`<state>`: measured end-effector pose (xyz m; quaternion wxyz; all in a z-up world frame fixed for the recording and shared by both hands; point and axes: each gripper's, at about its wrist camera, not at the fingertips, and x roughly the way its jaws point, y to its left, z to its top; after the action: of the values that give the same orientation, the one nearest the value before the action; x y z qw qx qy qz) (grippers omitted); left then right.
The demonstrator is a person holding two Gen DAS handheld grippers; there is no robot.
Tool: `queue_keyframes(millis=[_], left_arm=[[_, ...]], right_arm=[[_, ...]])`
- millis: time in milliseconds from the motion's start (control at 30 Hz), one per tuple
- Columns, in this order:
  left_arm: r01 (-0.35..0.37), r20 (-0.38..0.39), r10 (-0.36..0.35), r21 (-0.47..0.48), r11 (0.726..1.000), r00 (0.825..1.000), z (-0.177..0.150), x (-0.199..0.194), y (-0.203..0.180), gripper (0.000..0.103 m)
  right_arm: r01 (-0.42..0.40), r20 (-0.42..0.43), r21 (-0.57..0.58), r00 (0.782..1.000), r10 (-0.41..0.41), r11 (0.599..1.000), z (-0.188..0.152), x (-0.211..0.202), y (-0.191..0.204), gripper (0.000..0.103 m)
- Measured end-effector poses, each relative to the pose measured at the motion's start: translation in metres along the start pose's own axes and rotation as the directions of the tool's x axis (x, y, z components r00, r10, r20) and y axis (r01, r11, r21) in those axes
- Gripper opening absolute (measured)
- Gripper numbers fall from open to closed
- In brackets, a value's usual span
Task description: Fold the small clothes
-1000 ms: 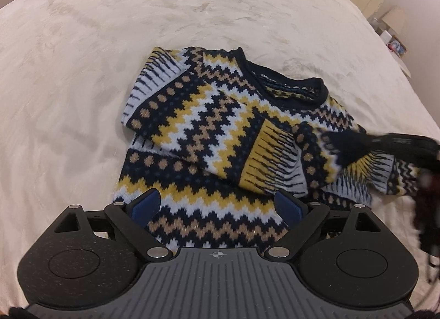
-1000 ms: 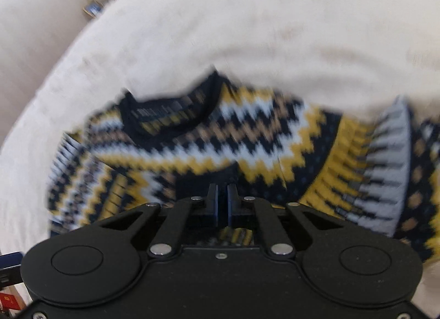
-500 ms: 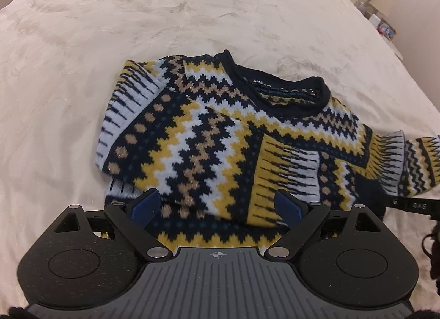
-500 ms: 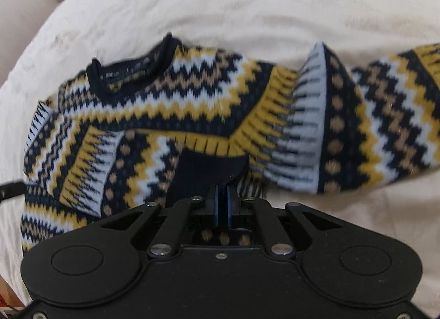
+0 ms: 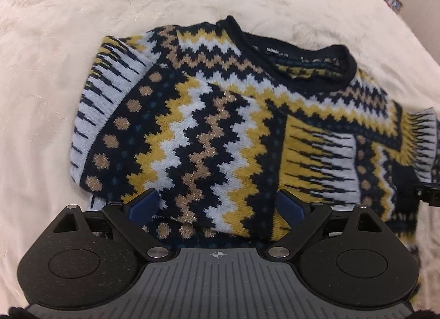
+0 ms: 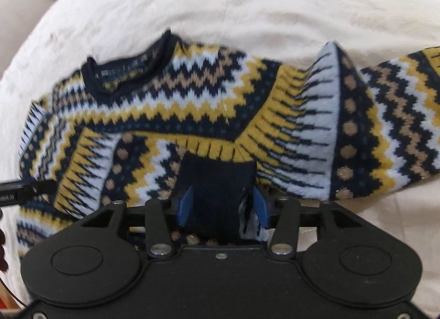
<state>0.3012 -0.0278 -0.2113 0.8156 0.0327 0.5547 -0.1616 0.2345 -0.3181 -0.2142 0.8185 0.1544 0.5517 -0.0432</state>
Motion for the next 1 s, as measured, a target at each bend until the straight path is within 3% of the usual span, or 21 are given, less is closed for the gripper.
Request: queue_keyframes(millis=[67,433,567,667,767,1000], left_arm=[[0.003,-0.006,-0.003,0.016,1.000,1.000,0.000,0.005,-0.002,0.103],[-0.091,-0.020,0.092,0.054,0.994,0.996,0.001,0.025,-0.019,0.103],[-0.122,-0.050,0.127,0.088,0.989,0.991,0.006,0.028,-0.027,0.103],[-0.093,-0.071,0.097,0.060,0.994,0.993,0.017,0.023,-0.028,0.102],[-0.052,-0.034,0.053,0.007,0.999,0.998,0.022,0.003,-0.024,0.102],[-0.017,0.094,0.021,-0.040,0.999,0.995,0.030,-0.060,-0.039,0.102]], right_arm=[[0.017,-0.015,-0.007,1.000,-0.017,1.000,-0.003,0.006,0.000,0.056],[0.024,-0.026,-0.004,0.999,-0.024,1.000,-0.002,0.011,-0.002,0.057],[-0.019,0.010,0.036,1.000,0.019,0.999,-0.004,-0.008,-0.012,0.068],[-0.070,0.072,0.073,0.995,0.065,0.995,-0.005,-0.028,-0.023,0.073],[-0.082,0.130,0.081,0.989,0.071,0.993,-0.003,-0.049,-0.034,0.074],[-0.053,0.226,0.135,0.974,0.021,0.989,0.005,-0.085,-0.074,0.075]])
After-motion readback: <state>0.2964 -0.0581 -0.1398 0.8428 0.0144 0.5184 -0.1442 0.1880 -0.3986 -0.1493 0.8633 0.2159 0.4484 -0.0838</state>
